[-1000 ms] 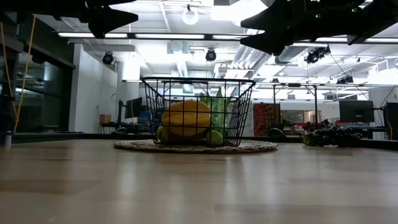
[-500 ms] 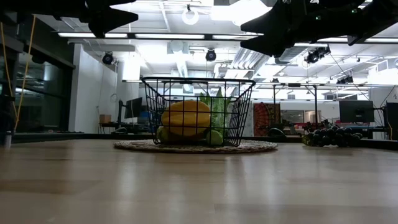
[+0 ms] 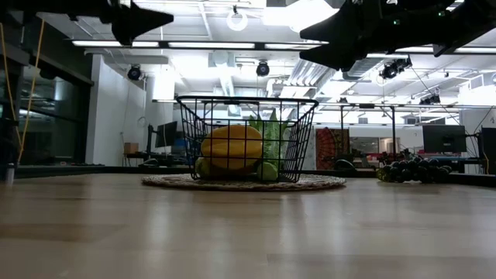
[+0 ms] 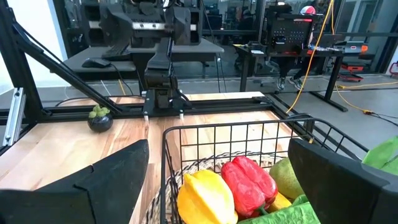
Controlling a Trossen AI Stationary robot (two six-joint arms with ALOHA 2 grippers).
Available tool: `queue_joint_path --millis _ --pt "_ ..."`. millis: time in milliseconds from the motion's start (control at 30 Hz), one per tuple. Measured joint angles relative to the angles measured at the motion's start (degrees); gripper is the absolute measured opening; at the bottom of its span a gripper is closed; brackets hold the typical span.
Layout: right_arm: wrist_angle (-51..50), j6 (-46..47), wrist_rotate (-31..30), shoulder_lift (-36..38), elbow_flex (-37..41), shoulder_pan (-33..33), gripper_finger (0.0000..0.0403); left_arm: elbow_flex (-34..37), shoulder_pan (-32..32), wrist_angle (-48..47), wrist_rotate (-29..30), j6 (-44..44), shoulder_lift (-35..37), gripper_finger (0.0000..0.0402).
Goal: Build produce basket
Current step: Put the violet mangosteen into the black wire basket
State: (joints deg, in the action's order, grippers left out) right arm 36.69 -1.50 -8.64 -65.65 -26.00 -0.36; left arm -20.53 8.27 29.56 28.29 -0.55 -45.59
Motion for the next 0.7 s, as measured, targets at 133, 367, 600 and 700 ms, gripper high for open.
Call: queue_joint_path --millis 133,367,600,700 --pt "0.3 0.0 0.0 0.0 0.0 0.0 0.0374 -4.9 0.1 -10.3 -2.4 1.2 -2.9 0.0326" --pt "0.4 0.0 0.0 0.0 0.0 0.0 0.0374 -18.2 1.6 -45.7 -19.3 12.5 -9.9 0.0326" --pt "0.4 0.1 0.0 0.0 0.0 0.0 0.0374 -28.1 9.0 -78.3 -29.0 32.4 -15.7 0.0326" --pt "0.4 0.2 0.1 0.0 0.0 0.0 0.0374 -28.6 13.1 -85.1 -31.0 44.5 -17.2 0.0326"
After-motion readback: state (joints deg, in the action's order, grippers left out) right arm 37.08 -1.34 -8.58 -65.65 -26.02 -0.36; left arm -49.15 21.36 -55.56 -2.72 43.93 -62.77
